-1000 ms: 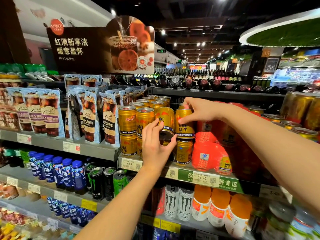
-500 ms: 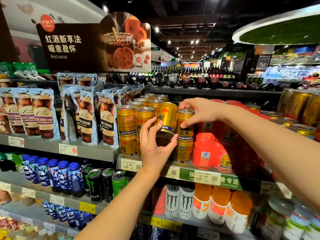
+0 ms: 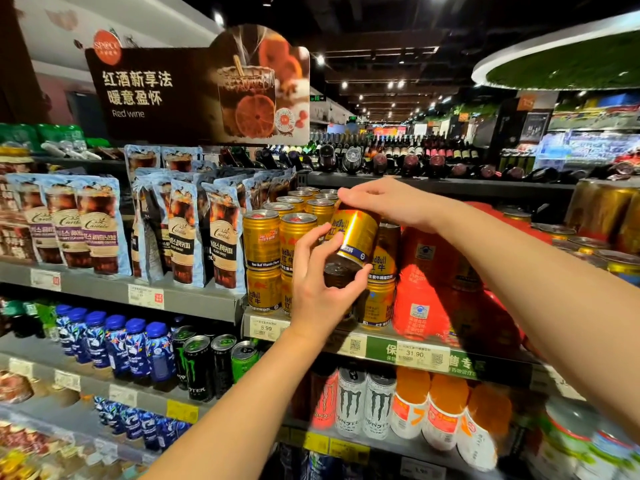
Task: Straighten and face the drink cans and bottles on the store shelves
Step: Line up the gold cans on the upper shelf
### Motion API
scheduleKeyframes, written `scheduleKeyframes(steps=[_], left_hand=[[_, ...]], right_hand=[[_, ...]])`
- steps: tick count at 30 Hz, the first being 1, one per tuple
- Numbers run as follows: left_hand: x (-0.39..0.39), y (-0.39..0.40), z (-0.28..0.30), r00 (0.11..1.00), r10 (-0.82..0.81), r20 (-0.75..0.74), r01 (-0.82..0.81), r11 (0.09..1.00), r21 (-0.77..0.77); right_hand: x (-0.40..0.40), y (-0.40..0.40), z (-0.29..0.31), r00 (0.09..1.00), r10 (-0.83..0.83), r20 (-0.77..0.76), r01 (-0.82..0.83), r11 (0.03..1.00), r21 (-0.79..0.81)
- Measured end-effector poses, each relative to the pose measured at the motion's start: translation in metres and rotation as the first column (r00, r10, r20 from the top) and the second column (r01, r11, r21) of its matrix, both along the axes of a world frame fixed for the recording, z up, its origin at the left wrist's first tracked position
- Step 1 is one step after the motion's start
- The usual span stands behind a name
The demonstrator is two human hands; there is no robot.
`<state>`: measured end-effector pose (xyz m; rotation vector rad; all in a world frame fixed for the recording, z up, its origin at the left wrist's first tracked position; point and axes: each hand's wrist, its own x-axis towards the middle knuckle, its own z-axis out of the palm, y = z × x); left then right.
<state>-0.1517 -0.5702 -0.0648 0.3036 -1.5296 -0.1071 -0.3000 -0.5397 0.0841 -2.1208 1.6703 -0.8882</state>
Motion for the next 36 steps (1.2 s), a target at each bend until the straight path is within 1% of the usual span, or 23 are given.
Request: scheduleKeyframes(steps=[2, 6, 10, 12, 13, 14, 15, 16, 17, 18, 19, 21, 23, 25, 28, 30, 33, 36], left_hand=[[0.000, -0.002, -0.001, 1.000, 0.001, 0.008, -0.001, 1.000, -0.006], [0.002, -0.002, -0.004, 0.997, 0.016, -0.072, -0.011, 0.997, 0.078], [0.005, 0.000, -0.001, 0.994, 0.058, -0.093, -0.056, 0.998, 0.029], [0.006, 0.000, 0.001, 0.995, 0.047, -0.088, -0.042, 0.998, 0.057], [0.006, 0.001, 0.003, 0.995, 0.032, -0.092, -0.022, 0.994, 0.110], [0.005, 0.003, 0.005, 0.993, 0.011, -0.116, 0.013, 0.981, 0.196], [0.005, 0.007, 0.008, 0.987, -0.019, -0.162, 0.069, 0.949, 0.308], [0.005, 0.010, 0.011, 0.971, -0.066, -0.230, 0.160, 0.893, 0.420], [0.005, 0.012, 0.012, 0.950, -0.117, -0.290, 0.255, 0.827, 0.501], [0.005, 0.011, 0.011, 0.931, -0.141, -0.337, 0.315, 0.777, 0.546], [0.006, 0.010, 0.009, 0.930, -0.127, -0.346, 0.316, 0.757, 0.572], [0.006, 0.009, 0.004, 0.948, -0.087, -0.306, 0.265, 0.747, 0.610], [0.005, 0.010, 0.001, 0.981, -0.010, -0.196, 0.136, 0.755, 0.641], [0.004, 0.012, 0.000, 0.991, 0.082, -0.101, -0.001, 0.780, 0.626], [0.003, 0.010, -0.005, 0.988, 0.151, -0.022, -0.110, 0.808, 0.579], [0.002, 0.009, -0.010, 0.983, 0.185, 0.019, -0.164, 0.813, 0.559], [0.002, 0.008, -0.014, 0.977, 0.206, 0.049, -0.197, 0.798, 0.570], [0.000, 0.006, -0.017, 0.972, 0.216, 0.088, -0.226, 0.778, 0.587]], right_hand=[[0.003, -0.002, 0.005, 1.000, 0.028, 0.011, -0.028, 1.000, 0.001], [0.008, -0.005, 0.007, 0.996, 0.073, 0.051, -0.071, 0.996, -0.047], [0.007, -0.002, 0.015, 0.996, 0.076, -0.049, -0.073, 0.996, 0.054], [0.008, -0.002, 0.017, 0.996, 0.084, -0.041, -0.082, 0.995, 0.055], [0.009, -0.003, 0.017, 0.996, 0.084, -0.025, -0.083, 0.996, 0.037], [0.009, -0.005, 0.017, 0.997, 0.075, -0.004, -0.075, 0.997, 0.015], [0.009, -0.007, 0.017, 0.998, 0.062, 0.023, -0.062, 0.998, -0.007], [0.009, -0.008, 0.017, 0.998, 0.047, 0.046, -0.046, 0.999, -0.025], [0.009, -0.008, 0.017, 0.997, 0.040, 0.061, -0.038, 0.999, -0.039], [0.008, -0.009, 0.017, 0.998, 0.035, 0.058, -0.032, 0.998, -0.050], [0.008, -0.009, 0.016, 0.998, 0.034, 0.046, -0.032, 0.998, -0.057], [0.008, -0.011, 0.012, 0.999, 0.039, 0.011, -0.039, 0.998, -0.051], [0.007, -0.014, 0.008, 0.999, 0.029, -0.034, -0.031, 0.998, -0.056], [0.006, -0.017, 0.005, 0.996, 0.011, -0.085, -0.017, 0.998, -0.069], [0.007, -0.021, 0.000, 0.990, 0.015, -0.139, -0.024, 0.998, -0.063], [0.009, -0.024, -0.003, 0.982, 0.013, -0.186, -0.026, 0.997, -0.067], [0.009, -0.030, -0.006, 0.965, -0.010, -0.262, -0.006, 0.998, -0.061], [0.008, -0.033, -0.009, 0.956, -0.043, -0.291, 0.026, 0.998, -0.060]])
